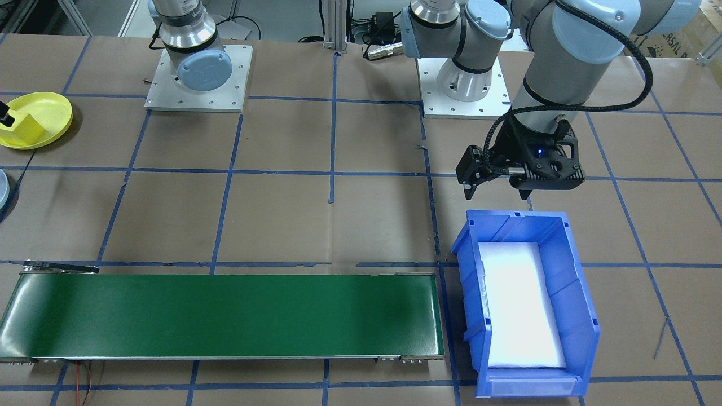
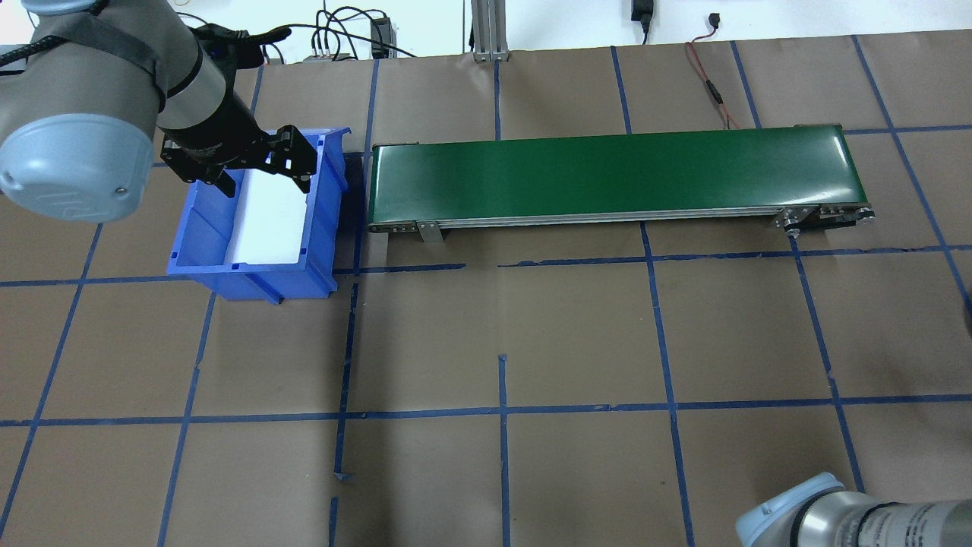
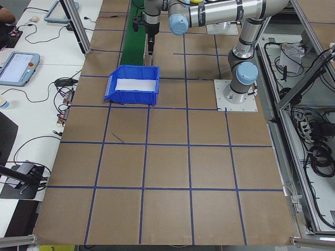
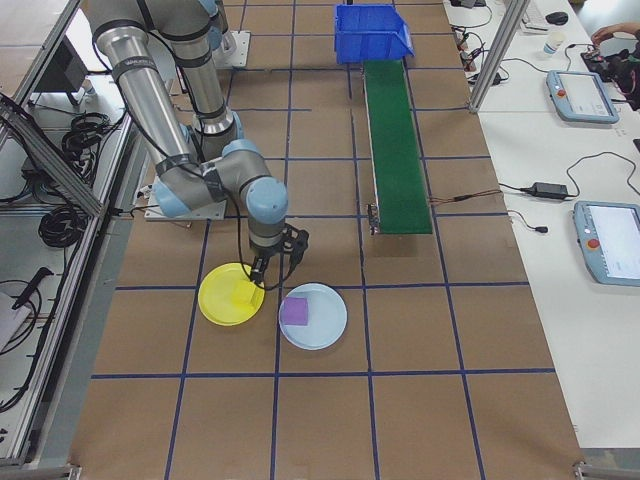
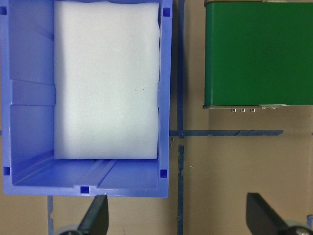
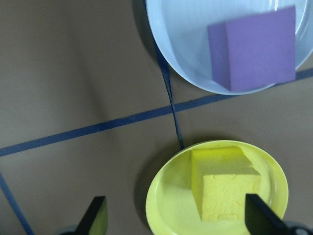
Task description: Move block left to right into plate
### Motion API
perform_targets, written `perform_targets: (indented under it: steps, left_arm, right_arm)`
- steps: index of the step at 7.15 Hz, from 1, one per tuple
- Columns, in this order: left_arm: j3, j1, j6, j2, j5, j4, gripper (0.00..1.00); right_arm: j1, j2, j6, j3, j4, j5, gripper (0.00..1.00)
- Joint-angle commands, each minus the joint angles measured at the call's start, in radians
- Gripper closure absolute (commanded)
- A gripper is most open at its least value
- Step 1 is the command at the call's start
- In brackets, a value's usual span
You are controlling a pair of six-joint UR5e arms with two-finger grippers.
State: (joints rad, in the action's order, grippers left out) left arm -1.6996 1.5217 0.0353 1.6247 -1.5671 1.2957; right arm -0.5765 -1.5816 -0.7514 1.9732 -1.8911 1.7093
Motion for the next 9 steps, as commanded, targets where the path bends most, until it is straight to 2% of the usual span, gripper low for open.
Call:
perform_targets:
  steps: [1, 2, 4, 5, 7, 9]
  left_arm:
    - [0.0, 0.0, 0.0, 0.0, -0.001, 0.0, 0.0]
    - [0.0, 0.0, 0.0, 0.001, 0.001, 0.0, 0.0]
    - [0.0, 0.0, 0.0, 0.001, 0.001, 0.0, 0.0]
    - [0.0, 0.0, -0.002, 0.003, 0.001, -0.001, 0.0]
    - [0.0, 0.0, 0.0, 0.003, 0.001, -0.001, 0.0]
    - [0.0, 0.0, 0.0, 0.003, 0.001, -0.001, 0.0]
  right_arm:
    - [-0.237, -0.064, 0.205, -0.19, 0.313, 0.009, 0.0]
    - [-0.372, -0.063, 0.316, -0.253, 0.36, 0.009, 0.0]
    - [-0.593, -0.026, 0.491, -0.383, 0.366, 0.007, 0.0]
    - [-0.691, -0.021, 0.518, -0.422, 0.366, -0.061, 0.0]
    - [-0.868, 0.006, 0.636, -0.447, 0.337, -0.137, 0.0]
    - [-0.966, 0.047, 0.724, -0.484, 0.319, -0.145, 0.0]
